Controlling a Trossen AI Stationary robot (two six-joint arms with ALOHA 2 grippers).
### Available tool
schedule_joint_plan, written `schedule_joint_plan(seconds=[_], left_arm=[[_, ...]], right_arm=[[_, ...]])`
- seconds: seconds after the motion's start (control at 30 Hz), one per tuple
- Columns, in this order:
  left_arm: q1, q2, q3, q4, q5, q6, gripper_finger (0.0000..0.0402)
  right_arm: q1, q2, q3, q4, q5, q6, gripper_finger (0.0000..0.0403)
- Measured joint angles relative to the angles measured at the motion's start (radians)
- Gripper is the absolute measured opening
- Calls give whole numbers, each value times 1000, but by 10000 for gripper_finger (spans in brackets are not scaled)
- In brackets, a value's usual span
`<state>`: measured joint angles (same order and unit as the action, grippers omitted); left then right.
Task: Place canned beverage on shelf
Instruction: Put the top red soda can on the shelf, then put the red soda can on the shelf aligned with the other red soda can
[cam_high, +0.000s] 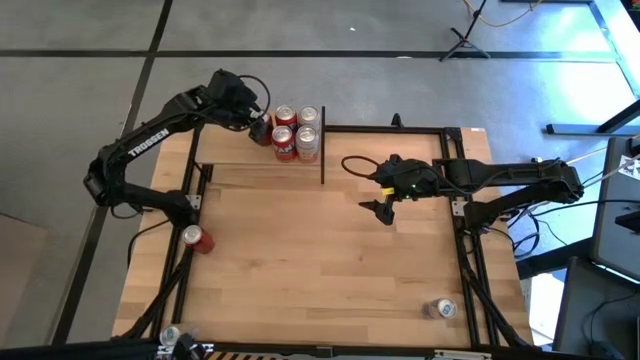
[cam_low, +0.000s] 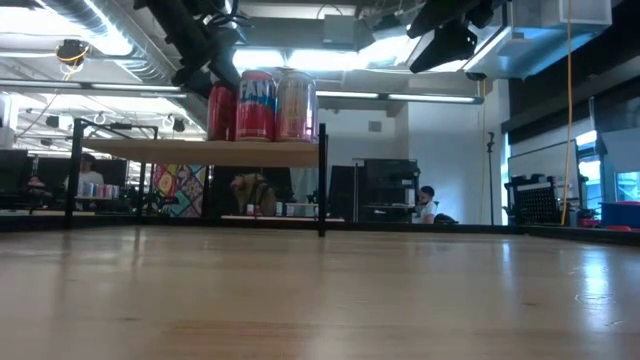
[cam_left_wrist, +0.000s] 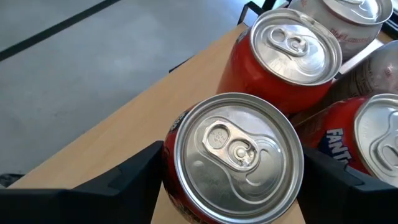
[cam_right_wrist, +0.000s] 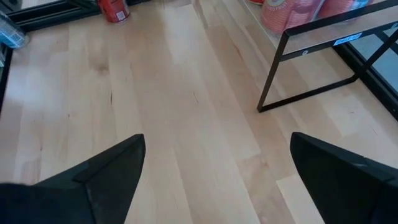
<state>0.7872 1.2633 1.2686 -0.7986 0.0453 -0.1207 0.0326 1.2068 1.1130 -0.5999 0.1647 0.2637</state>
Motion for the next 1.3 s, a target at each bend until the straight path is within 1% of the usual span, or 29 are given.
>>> schedule_joint_plan(seconds=[0.13, 0.37, 0.5, 0.6, 0.73, 0.8, 0.9, 1.03, 1.3], left_arm=[[0, 0, 0, 0, -2, -5, 297], [-1, 0, 0, 5, -4, -27, 341], [-1, -2, 10, 2, -10, -25, 357], [-1, -2, 59, -43, -9, -8, 363], [-13, -11, 174, -155, -15, 47, 364], [-26, -23, 229, -215, -42, 64, 364], [-54, -42, 293, -293, -62, 64, 364], [-109, -84, 333, -355, -59, 41, 364], [-290, -136, 293, -489, -62, -156, 364]], right_arm=[[0, 0, 0, 0, 0, 2, 389], [0, 0, 0, 0, 0, 1, 389], [0, 0, 0, 0, 0, 1, 389], [0, 0, 0, 0, 0, -3, 389], [0, 0, 0, 0, 0, -6, 389], [0, 0, 0, 0, 0, -6, 389], [0, 0, 0, 0, 1, -6, 389], [0, 0, 0, 0, 5, -6, 389], [0, 2, 0, 1, 7, -7, 389]])
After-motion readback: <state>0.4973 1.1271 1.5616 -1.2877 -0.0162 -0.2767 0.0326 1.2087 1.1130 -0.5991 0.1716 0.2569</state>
